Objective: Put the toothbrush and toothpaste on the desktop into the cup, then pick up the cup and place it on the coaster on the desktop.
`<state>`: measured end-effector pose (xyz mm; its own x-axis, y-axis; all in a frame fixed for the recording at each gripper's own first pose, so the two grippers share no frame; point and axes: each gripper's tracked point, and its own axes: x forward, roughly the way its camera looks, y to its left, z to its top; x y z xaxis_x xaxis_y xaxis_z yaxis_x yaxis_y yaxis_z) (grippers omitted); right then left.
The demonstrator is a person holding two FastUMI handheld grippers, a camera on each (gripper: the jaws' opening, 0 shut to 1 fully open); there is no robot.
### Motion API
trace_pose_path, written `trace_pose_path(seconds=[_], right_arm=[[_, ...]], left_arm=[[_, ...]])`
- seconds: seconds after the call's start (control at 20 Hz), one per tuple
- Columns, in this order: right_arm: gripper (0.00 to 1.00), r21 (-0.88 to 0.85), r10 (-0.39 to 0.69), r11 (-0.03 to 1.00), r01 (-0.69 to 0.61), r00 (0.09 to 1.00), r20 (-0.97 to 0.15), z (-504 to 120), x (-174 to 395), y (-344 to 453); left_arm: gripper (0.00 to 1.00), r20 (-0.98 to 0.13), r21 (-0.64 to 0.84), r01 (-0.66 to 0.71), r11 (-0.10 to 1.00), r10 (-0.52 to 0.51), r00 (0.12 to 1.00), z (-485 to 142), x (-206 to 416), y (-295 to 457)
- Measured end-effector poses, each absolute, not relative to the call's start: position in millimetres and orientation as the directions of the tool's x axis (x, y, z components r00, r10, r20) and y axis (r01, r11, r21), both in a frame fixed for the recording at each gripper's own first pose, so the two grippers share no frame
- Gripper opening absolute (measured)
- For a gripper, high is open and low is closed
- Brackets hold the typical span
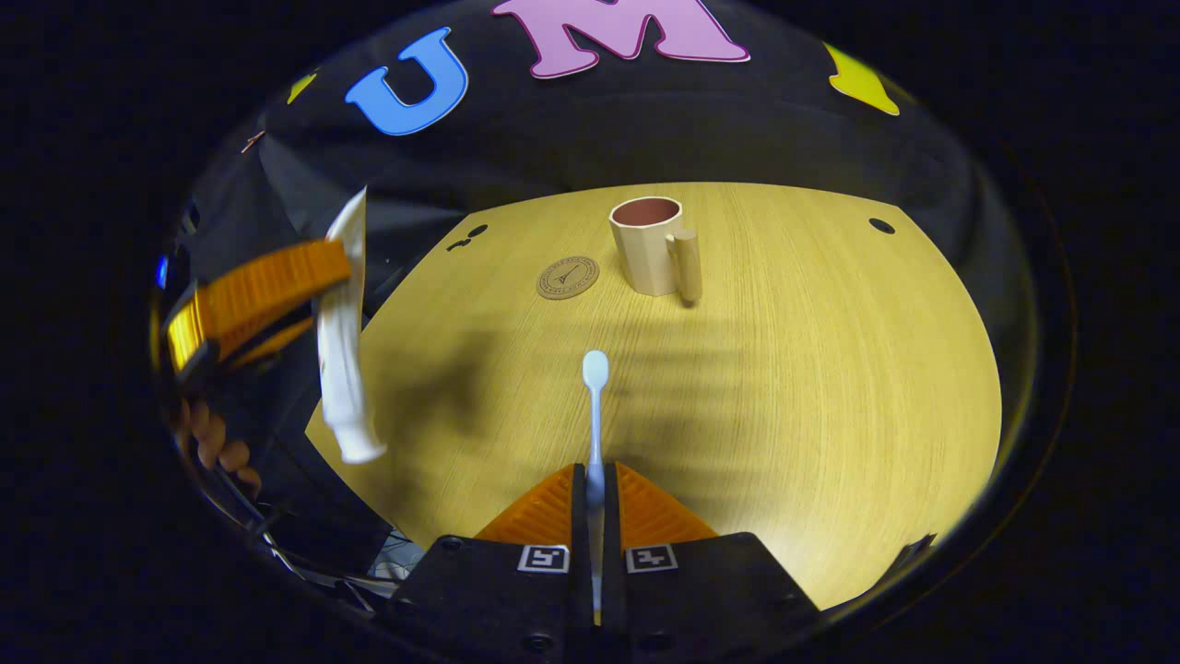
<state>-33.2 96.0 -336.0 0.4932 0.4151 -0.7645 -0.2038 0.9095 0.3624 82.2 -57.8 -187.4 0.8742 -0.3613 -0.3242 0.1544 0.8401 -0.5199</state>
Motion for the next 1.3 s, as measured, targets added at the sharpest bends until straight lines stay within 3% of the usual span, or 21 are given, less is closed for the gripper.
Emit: trace_pose_path(seconds=[0.1,0.15,0.4,0.9,1.3], right_arm=[[0.08,0.356,0.408,0.913,-0.201,0.498,-0.765,-334.6,-34.7,81.0],[0.07,0.358,0.407,0.913,-0.195,0.5,-0.765,-334.5,-34.6,75.4],[0.07,0.379,0.412,0.909,-0.171,0.497,-0.764,-333.9,-34.3,53.9],[0.07,0.408,0.427,0.901,-0.151,0.488,-0.762,-340.2,-38.9,27.5],[0.07,0.424,0.44,0.892,-0.154,0.504,-0.743,-344.0,-25.2,10.6]], left_arm=[[0.2,-0.225,-0.527,0.204,0.825,-0.367,0.903,-165.0,121.2,-71.9],[0.25,-0.185,-0.525,0.22,0.822,-0.362,0.914,-158.0,138.7,-76.3],[0.25,-0.099,-0.512,0.288,0.809,-0.389,0.916,-150.4,192.9,-107.7],[0.25,-0.069,-0.449,0.321,0.834,-0.391,0.918,-179.2,262.1,-142.3],[0.25,-0.109,-0.401,0.292,0.868,-0.361,0.926,-224.9,297.5,-153.1]])
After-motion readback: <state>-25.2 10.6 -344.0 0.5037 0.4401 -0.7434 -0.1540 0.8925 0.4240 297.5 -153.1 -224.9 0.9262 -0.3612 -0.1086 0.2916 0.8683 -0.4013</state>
